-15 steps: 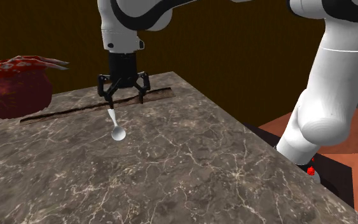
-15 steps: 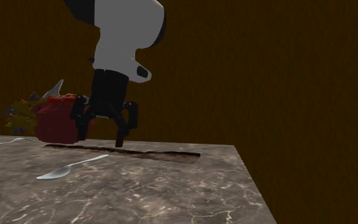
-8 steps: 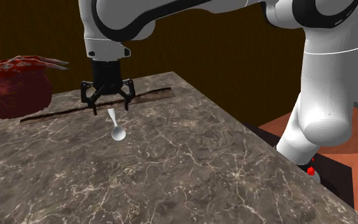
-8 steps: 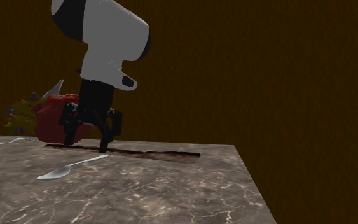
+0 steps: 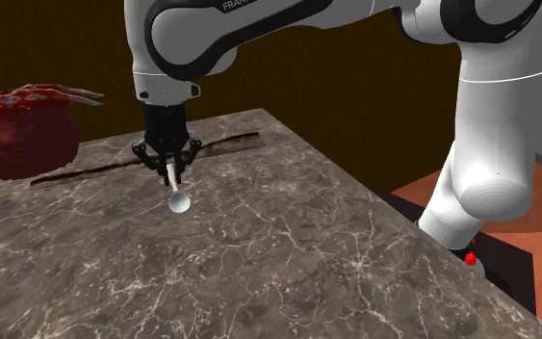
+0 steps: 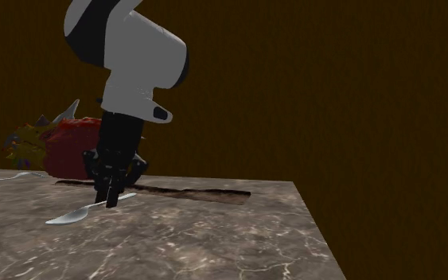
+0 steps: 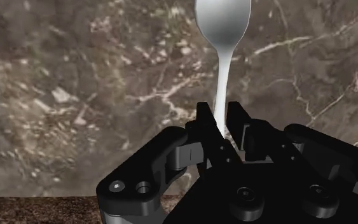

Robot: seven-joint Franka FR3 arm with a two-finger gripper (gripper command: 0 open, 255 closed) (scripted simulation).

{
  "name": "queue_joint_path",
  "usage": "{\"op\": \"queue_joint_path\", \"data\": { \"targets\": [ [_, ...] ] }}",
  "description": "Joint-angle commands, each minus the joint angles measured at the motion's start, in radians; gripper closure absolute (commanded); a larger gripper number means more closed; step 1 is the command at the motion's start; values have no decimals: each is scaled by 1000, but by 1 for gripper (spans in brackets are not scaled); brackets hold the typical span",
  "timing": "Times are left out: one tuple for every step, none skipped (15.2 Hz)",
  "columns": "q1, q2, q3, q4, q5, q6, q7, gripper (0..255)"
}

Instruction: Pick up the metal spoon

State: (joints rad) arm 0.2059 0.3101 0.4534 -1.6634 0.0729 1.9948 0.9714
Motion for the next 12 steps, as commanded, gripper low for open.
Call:
{"op": "queue_joint_path", "data": {
  "targets": [
    [1, 2, 1, -2, 0, 2, 0, 255],
    [1, 2, 1, -1, 0, 2, 0, 255],
    [1, 2, 1, -1, 0, 2, 0, 255],
    [1, 2, 1, -1, 0, 2, 0, 255],
    [0, 1, 1, -2, 1, 2, -1, 255],
    [0, 1, 0, -3, 1, 2, -1, 255],
    [1, 4, 0, 2, -1, 0, 0, 255],
    [1, 1, 1, 12, 0, -12, 1, 255],
    [1, -2, 1, 22, 1, -24, 2, 255],
    [1, -4, 2, 32, 1, -37, 4, 255],
    [1, -6, 2, 42, 2, -49, 5, 255],
    [1, -8, 3, 53, 2, -62, 7, 255]
  ]
}}
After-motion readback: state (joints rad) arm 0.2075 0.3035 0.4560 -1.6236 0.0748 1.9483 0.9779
